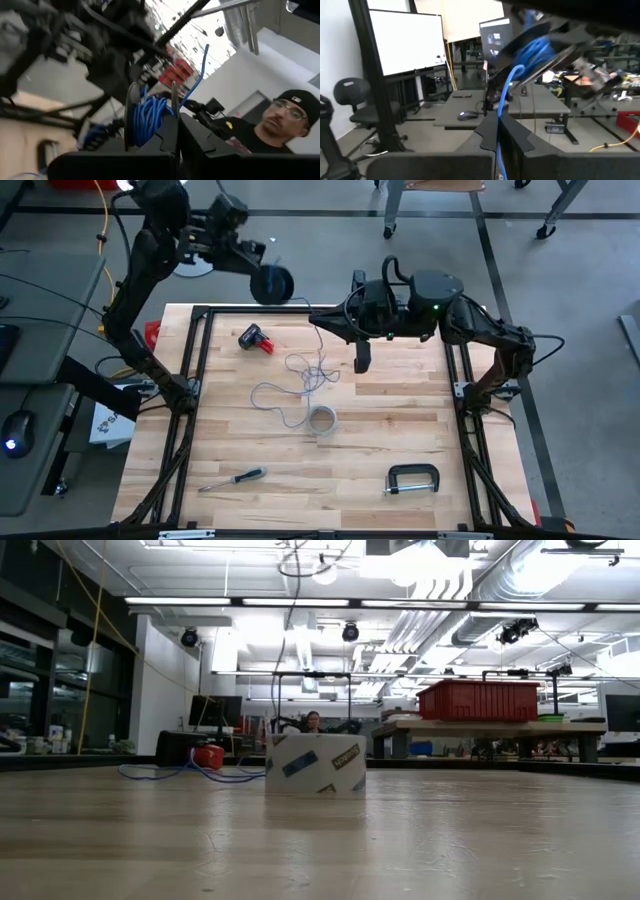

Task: Coil cords
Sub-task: Coil the blue wire on the spool

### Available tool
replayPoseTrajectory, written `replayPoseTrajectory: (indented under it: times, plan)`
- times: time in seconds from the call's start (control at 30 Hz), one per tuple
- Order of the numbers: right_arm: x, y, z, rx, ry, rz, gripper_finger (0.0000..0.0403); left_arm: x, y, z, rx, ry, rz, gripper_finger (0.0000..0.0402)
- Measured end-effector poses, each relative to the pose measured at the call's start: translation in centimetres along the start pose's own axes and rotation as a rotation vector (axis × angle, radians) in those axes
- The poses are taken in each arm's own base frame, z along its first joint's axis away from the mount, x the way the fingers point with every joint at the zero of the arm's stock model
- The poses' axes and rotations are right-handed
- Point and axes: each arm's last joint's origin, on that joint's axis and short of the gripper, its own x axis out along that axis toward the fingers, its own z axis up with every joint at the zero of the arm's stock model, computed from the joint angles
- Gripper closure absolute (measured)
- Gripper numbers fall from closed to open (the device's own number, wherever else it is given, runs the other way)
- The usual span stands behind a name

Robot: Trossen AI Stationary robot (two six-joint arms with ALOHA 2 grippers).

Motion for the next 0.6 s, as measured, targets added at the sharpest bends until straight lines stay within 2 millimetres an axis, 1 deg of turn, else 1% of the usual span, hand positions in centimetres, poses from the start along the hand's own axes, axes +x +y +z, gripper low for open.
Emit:
replayPoseTrajectory:
  times: [0.3, 0.47, 0.6]
  plan:
    - [0.0, -1.1, 0.7, -0.006, -0.065, -0.006, 0.0403, 3.9, 0.1, -1.4, -0.082, 0.12, -0.085, 0.0401]
    - [0.1, -1.7, 0.9, -0.011, -0.099, 0.02, 0.0403, 6.6, 1.3, -1.9, -0.117, 0.17, -0.117, 0.0401]
    - [0.3, -1.6, 1.0, -0.014, -0.123, 0.046, 0.0403, 8.8, 2.5, -2.2, -0.132, 0.212, -0.148, 0.0401]
